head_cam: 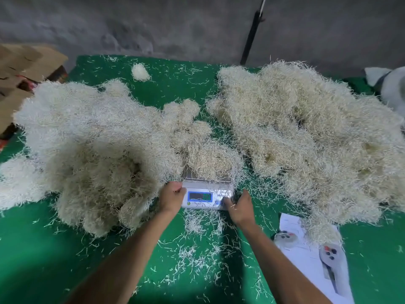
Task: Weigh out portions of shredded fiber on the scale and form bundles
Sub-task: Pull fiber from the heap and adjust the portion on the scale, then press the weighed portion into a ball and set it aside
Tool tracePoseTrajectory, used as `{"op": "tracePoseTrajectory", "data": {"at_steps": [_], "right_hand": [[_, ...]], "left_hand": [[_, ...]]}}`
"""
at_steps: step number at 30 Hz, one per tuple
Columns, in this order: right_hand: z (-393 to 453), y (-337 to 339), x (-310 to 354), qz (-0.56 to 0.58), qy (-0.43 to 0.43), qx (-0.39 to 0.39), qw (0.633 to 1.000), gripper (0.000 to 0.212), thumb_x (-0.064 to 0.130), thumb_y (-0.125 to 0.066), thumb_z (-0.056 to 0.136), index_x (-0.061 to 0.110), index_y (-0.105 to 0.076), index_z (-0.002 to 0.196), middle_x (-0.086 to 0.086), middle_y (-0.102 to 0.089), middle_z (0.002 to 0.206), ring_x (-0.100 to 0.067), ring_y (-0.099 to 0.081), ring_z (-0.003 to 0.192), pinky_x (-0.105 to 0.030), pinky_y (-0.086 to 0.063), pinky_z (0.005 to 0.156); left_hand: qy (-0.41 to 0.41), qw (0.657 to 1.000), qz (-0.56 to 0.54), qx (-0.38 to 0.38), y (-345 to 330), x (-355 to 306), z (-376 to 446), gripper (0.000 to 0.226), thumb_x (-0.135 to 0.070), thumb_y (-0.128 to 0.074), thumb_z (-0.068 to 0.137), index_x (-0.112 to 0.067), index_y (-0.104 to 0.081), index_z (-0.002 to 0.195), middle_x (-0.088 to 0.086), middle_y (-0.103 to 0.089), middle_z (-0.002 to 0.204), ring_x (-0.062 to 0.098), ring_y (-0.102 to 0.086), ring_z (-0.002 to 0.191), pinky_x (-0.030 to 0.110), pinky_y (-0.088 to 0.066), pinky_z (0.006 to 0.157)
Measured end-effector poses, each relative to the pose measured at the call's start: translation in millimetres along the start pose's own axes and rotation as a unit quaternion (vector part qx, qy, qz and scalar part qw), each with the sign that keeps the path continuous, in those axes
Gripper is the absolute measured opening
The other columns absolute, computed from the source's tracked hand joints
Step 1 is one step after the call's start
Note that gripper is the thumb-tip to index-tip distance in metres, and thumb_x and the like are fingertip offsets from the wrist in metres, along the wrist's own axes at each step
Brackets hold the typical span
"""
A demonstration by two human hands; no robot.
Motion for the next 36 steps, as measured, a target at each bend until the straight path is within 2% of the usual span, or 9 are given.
{"op": "tracePoseTrajectory", "data": {"at_steps": [4, 9, 14, 23, 26, 28, 31, 33, 36], "right_hand": [[-28.6, -46.8, -17.3, -0.181, 0.053, 0.005, 0.982, 0.09, 0.066, -0.037, 0.101, 0.0, -0.018, 0.158, -0.019, -0.015, 0.167, -0.033, -0.015, 0.155, -0.044, -0.008, 0.128], [-68.3, -80.6, -28.8, -0.271, 0.079, 0.005, 0.959, 0.083, 0.058, -0.015, 0.105, 0.0, 0.008, 0.16, -0.021, 0.02, 0.167, -0.033, 0.019, 0.155, -0.043, 0.006, 0.128], [-93.9, -102.0, -40.5, -0.265, 0.097, 0.0, 0.959, 0.073, 0.049, -0.012, 0.106, 0.007, 0.013, 0.161, -0.012, 0.026, 0.167, -0.026, 0.027, 0.153, -0.041, 0.012, 0.127], [-93.8, -107.0, -45.5, -0.269, 0.101, 0.001, 0.958, 0.073, 0.048, -0.011, 0.106, 0.007, 0.014, 0.161, -0.012, 0.026, 0.167, -0.026, 0.028, 0.153, -0.042, 0.013, 0.127], [-96.6, -104.0, -42.2, -0.265, 0.1, -0.001, 0.959, 0.074, 0.048, -0.017, 0.106, 0.008, 0.007, 0.163, -0.01, 0.019, 0.169, -0.026, 0.02, 0.156, -0.041, 0.009, 0.128], [-94.7, -95.9, -37.0, -0.249, 0.093, -0.01, 0.964, 0.072, 0.047, -0.029, 0.103, 0.009, -0.017, 0.162, -0.009, -0.003, 0.172, -0.028, -0.003, 0.158, -0.042, -0.005, 0.129], [-73.5, -60.2, -11.4, -0.196, 0.115, -0.043, 0.973, 0.045, 0.046, -0.037, 0.102, 0.016, -0.062, 0.124, -0.011, -0.055, 0.135, -0.026, -0.053, 0.122, -0.043, -0.045, 0.106], [-51.0, -25.3, 11.2, -0.123, 0.126, -0.064, 0.982, 0.045, 0.04, -0.031, 0.107, 0.016, -0.068, 0.098, -0.007, -0.067, 0.103, -0.021, -0.065, 0.093, -0.042, -0.057, 0.089], [-15.4, 33.0, 37.7, -0.023, 0.113, -0.135, 0.984, 0.034, 0.031, -0.037, 0.108, 0.012, -0.064, 0.101, -0.007, -0.067, 0.097, -0.018, -0.065, 0.079, -0.038, -0.06, 0.075]], "left_hand": [[0.075, 0.997, -0.014, 0.016, -24.8, 49.6, -44.0, 0.021, -0.021, -0.075, 0.09, -0.018, -0.058, 0.103, 0.004, -0.067, 0.108, 0.015, -0.064, 0.087, 0.03, -0.055, 0.069], [0.014, 0.997, 0.071, -0.014, -44.9, 60.8, -89.7, 0.044, -0.028, -0.074, 0.09, -0.018, -0.06, 0.13, -0.004, -0.045, 0.144, 0.018, -0.047, 0.133, 0.042, -0.041, 0.115], [-0.096, 0.973, 0.204, 0.05, -79.7, 70.3, -141.3, 0.051, -0.016, -0.053, 0.103, -0.032, -0.043, 0.151, -0.017, -0.013, 0.166, 0.006, -0.004, 0.155, 0.037, -0.013, 0.127], [-0.099, 0.969, 0.219, 0.052, -77.3, 70.9, -150.9, 0.054, -0.011, -0.054, 0.101, -0.029, -0.044, 0.151, -0.018, -0.02, 0.164, 0.003, -0.009, 0.153, 0.03, -0.013, 0.127], [-0.098, 0.968, 0.226, 0.048, -76.2, 70.5, -150.8, 0.051, -0.014, -0.052, 0.102, -0.03, -0.045, 0.15, -0.018, -0.021, 0.164, 0.002, -0.01, 0.153, 0.026, -0.007, 0.127], [-0.091, 0.967, 0.236, 0.041, -75.2, 67.2, -148.1, 0.048, -0.018, -0.053, 0.101, -0.029, -0.049, 0.148, -0.017, -0.027, 0.163, 0.005, -0.018, 0.152, 0.026, -0.011, 0.126], [-0.062, 0.975, 0.209, 0.041, -68.3, 48.9, -130.6, 0.037, -0.023, -0.059, 0.099, -0.025, -0.06, 0.136, -0.01, -0.051, 0.147, 0.009, -0.045, 0.134, 0.03, -0.033, 0.118], [-0.039, 0.986, 0.152, 0.05, -59.4, 27.9, -109.9, 0.031, -0.022, -0.064, 0.097, -0.023, -0.063, 0.128, -0.005, -0.06, 0.137, 0.009, -0.061, 0.115, 0.027, -0.048, 0.106], [-0.046, 0.994, 0.091, 0.05, -45.0, -16.9, -75.5, 0.028, -0.021, -0.064, 0.097, -0.022, -0.062, 0.125, -0.002, -0.061, 0.133, 0.004, -0.063, 0.098, 0.005, -0.05, 0.078]]}}
Point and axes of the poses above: each hand's wrist, its own z-axis towards the middle knuckle, its own y-axis out of the back of the hand, x = y × z, the point moved 8 cm from there along z, towards the middle knuckle
